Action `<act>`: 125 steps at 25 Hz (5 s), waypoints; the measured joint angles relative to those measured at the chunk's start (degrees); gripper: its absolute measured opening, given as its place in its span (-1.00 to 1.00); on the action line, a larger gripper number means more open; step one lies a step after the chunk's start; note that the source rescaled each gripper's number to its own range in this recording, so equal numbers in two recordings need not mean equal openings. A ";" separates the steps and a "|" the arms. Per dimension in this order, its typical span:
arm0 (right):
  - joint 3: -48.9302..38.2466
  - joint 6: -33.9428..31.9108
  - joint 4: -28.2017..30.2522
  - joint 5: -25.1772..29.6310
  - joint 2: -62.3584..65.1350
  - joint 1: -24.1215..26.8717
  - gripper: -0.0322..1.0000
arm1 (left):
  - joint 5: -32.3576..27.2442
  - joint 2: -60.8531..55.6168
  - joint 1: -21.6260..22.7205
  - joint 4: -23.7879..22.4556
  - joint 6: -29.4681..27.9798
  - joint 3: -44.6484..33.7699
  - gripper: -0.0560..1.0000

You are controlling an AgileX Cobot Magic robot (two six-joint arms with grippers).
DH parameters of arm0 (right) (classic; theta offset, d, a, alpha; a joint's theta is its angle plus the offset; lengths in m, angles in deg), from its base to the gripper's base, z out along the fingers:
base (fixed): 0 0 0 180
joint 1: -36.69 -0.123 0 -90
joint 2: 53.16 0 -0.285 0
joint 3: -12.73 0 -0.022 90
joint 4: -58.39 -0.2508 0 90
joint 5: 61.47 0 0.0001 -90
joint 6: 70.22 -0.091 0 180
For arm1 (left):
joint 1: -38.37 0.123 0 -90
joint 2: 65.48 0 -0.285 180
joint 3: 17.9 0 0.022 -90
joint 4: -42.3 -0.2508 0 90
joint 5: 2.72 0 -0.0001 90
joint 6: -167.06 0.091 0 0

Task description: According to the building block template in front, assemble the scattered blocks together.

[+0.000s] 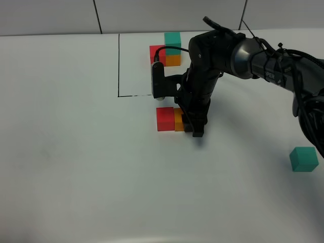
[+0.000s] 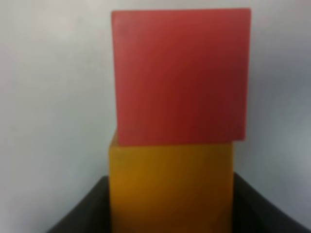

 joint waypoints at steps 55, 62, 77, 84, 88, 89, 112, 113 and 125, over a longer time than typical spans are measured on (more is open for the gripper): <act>-49.11 -59.64 3.09 -15.70 31.29 26.90 -0.93 | 0.00 0.00 0.00 0.00 0.00 0.00 0.36; -35.78 -38.18 12.26 -2.70 35.29 11.31 -0.93 | 0.00 0.00 0.00 0.00 0.00 0.00 0.36; 0.24 -3.81 11.83 13.65 11.88 -5.79 -0.93 | 0.00 0.00 0.00 0.00 0.00 0.00 0.36; 9.65 -2.33 9.06 16.17 5.87 -6.17 -0.93 | 0.00 0.00 0.00 0.00 0.00 0.00 0.36; 13.82 -3.84 9.16 16.30 3.19 -6.17 -0.93 | 0.00 0.00 0.00 0.00 0.00 0.00 0.36; 14.22 -4.14 9.08 16.30 2.82 -6.17 -0.93 | 0.00 0.00 0.00 0.00 0.00 0.00 0.36; 14.79 -4.92 5.33 16.69 -0.77 -4.12 -0.93 | 0.00 0.00 0.00 0.00 0.00 0.00 0.36; 14.79 -4.92 5.25 16.69 -0.77 -4.12 -0.93 | 0.00 0.00 0.00 0.00 0.00 0.00 0.36; 13.12 -5.04 4.81 15.94 -0.53 -4.11 -0.93 | 0.00 0.00 0.00 0.00 0.00 0.00 0.36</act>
